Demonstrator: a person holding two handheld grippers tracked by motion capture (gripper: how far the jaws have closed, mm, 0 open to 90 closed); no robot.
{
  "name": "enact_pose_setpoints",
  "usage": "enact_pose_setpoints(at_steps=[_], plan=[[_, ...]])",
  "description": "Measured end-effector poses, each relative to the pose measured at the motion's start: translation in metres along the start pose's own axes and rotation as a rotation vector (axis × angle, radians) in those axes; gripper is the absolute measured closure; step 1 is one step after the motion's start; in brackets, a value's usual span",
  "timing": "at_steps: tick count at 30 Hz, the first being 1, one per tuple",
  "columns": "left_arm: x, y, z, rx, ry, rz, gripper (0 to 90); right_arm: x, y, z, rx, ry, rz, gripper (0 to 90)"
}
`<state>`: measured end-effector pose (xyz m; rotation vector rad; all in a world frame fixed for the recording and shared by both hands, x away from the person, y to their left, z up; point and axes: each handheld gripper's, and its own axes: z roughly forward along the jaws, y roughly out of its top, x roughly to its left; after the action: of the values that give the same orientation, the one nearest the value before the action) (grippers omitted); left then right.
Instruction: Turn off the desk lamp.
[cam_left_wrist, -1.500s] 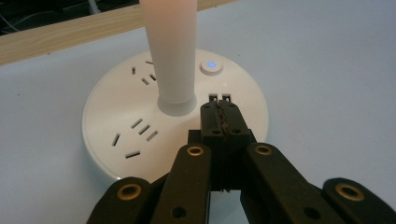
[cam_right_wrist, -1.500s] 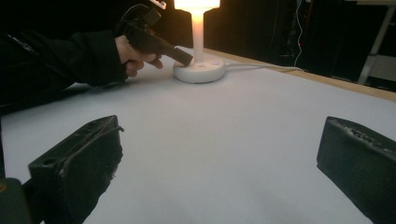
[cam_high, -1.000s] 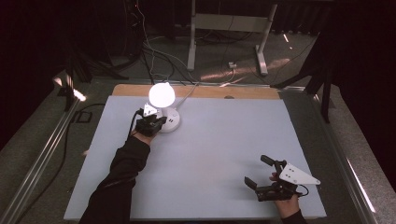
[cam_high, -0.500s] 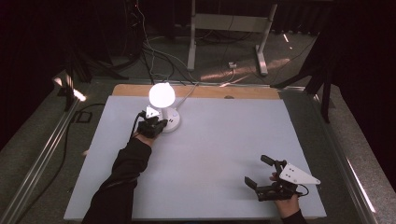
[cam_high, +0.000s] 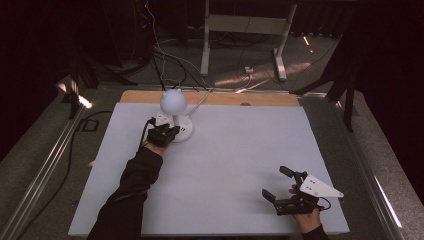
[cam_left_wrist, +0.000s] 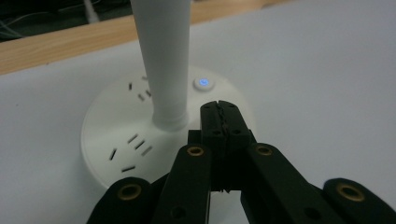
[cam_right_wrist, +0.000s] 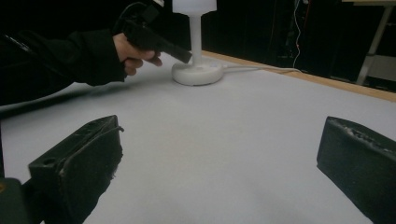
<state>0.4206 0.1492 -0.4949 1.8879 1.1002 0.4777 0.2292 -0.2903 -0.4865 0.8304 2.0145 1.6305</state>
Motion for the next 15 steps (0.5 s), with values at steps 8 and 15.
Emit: enact_pose_setpoints(at_steps=[8,15], plan=[[-0.002,0.005,-0.012,0.012,-0.044,-0.008,90.0,0.000,0.000,0.000,0.000,-0.002,-0.002,0.0],[-0.008,0.009,-0.023,0.016,-0.052,0.009,67.4,0.000,0.001,-0.001,-0.001,-0.006,0.000,0.0]])
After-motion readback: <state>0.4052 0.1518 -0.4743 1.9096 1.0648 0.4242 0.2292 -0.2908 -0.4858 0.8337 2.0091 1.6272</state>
